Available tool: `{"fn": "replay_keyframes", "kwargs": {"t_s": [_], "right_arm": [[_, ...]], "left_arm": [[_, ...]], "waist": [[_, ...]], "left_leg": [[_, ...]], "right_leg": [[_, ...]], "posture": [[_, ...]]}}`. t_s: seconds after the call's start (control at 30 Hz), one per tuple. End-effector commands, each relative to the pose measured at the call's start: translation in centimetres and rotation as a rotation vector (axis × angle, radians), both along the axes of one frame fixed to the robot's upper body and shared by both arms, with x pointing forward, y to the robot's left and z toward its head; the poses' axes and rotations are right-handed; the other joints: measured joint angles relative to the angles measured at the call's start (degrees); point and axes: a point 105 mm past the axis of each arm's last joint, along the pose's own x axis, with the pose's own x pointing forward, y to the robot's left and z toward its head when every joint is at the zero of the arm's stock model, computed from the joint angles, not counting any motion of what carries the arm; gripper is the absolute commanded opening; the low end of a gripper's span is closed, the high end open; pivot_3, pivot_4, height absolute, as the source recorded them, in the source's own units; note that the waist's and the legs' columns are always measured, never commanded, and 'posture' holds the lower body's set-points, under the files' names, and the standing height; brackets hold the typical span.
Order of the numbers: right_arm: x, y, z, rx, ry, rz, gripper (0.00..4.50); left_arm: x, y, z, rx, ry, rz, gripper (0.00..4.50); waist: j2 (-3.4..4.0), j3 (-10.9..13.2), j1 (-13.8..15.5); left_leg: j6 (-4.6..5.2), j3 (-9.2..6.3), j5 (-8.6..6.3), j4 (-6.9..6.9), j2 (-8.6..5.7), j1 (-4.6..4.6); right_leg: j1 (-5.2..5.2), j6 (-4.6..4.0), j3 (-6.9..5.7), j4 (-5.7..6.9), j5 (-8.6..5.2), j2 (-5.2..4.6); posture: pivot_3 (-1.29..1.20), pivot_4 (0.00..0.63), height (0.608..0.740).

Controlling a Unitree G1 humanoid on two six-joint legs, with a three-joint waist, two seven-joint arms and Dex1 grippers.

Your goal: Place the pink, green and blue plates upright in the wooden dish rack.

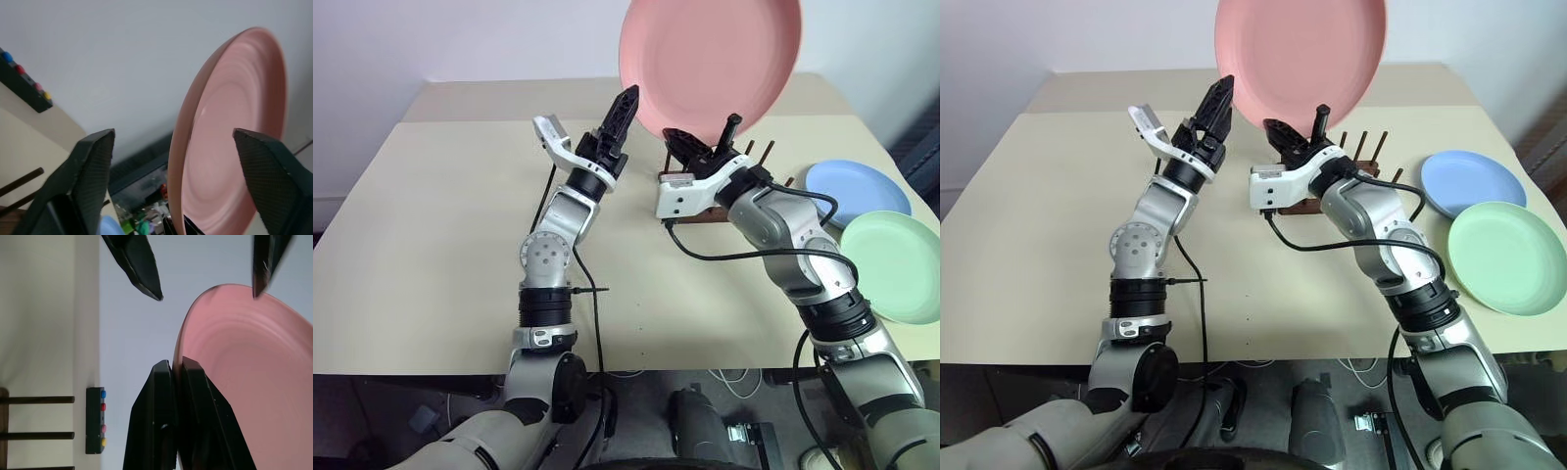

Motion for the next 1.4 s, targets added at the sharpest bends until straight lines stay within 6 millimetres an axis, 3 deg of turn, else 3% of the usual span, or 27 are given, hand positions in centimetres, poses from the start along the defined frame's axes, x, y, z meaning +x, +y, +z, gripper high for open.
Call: {"fn": "replay_keyframes", "kwargs": {"t_s": [0.03, 0.17, 0.27, 0.37, 0.5, 0.7, 0.87, 1.0, 1.4], "right_arm": [[-0.5, -2.2, 3.8, 0.197, -0.053, 0.007, 0.00], [-0.8, -3.4, 5.8, 0.476, 0.004, 0.096, 0.00], [-1.5, -4.4, 8.8, 0.846, 0.151, 0.335, 0.00], [-1.8, -7.1, 11.7, 1.074, 0.226, 0.501, 0.00], [-1.6, -10.6, 13.2, 1.267, 0.391, 0.666, 0.00], [-0.6, -14.2, 11.6, 1.524, 0.691, 0.816, 0.00], [-0.9, -13.7, 8.9, 1.586, 1.040, 0.870, 0.00], [0.6, -15.2, 8.0, 1.745, 1.068, 0.824, 0.00], [1.3, -17.3, 7.2, 1.865, 1.087, 0.822, 0.00]], "left_arm": [[-1.6, 1.5, 1.1, 0.075, -0.141, -0.051, 3.97], [-1.5, 3.0, 0.5, 0.224, -0.201, -0.018, 3.97], [-1.9, 3.6, 0.3, 0.354, -0.280, -0.030, 3.97], [-2.5, 3.6, -0.3, 0.478, -0.351, -0.061, 3.97], [-3.0, 3.9, -0.8, 0.634, -0.447, -0.090, 3.97], [-3.7, 4.7, -0.7, 0.728, -0.539, -0.147, 3.97], [-4.8, 4.6, -1.5, 0.775, -0.571, -0.212, 3.97], [-5.4, 4.3, -2.0, 0.789, -0.580, -0.239, 3.97], [-5.7, 4.2, -2.1, 0.775, -0.590, -0.241, 3.97]], "waist": [[0.00, 0.0, -0.1], [0.00, 0.0, 0.0], [0.05, 0.0, -0.2], [0.07, 0.0, 0.0], [0.07, 0.0, 0.1], [0.20, 0.1, -0.4], [0.34, 0.2, -0.4], [0.34, 0.2, -0.2], [0.34, 0.2, -0.3]], "left_leg": [[-0.01, 0.02, 0.01, -0.05, 0.01, 0.01], [-0.06, 0.05, 0.04, -0.20, 0.02, 0.06], [-0.07, 0.08, 0.05, -0.25, 0.06, 0.10], [-0.07, 0.09, 0.06, -0.29, 0.06, 0.09], [-0.04, 0.04, 0.03, -0.35, 0.05, 0.10], [0.26, 0.07, -0.14, -0.42, 0.10, 0.10], [0.32, 0.10, -0.18, -0.52, 0.13, 0.08], [0.37, 0.16, -0.21, -0.44, 0.13, 0.06], [0.43, 0.27, -0.24, -0.40, 0.12, 0.05]], "right_leg": [[-0.03, 0.00, 0.04, 0.00, 0.00, 0.01], [-0.08, -0.01, 0.13, 0.00, 0.00, 0.02], [-0.09, -0.04, 0.19, 0.00, 0.01, 0.06], [-0.08, -0.08, 0.21, -0.08, 0.04, 0.06], [-0.02, -0.08, 0.16, -0.19, 0.04, 0.05], [-0.10, -0.10, 0.18, -0.16, 0.05, 0.05], [-0.20, -0.10, 0.21, -0.15, 0.05, 0.02], [-0.17, -0.10, 0.23, -0.17, 0.05, 0.00], [-0.19, -0.10, 0.28, -0.19, 0.07, -0.01]], "posture": [[0.00, 0.150, 0.740], [0.00, 0.150, 0.740], [0.00, 0.150, 0.740], [0.00, 0.150, 0.740], [0.00, 0.150, 0.740], [0.00, 0.150, 0.740], [0.00, 0.150, 0.740], [0.00, 0.150, 0.740], [0.00, 0.150, 0.740]]}}
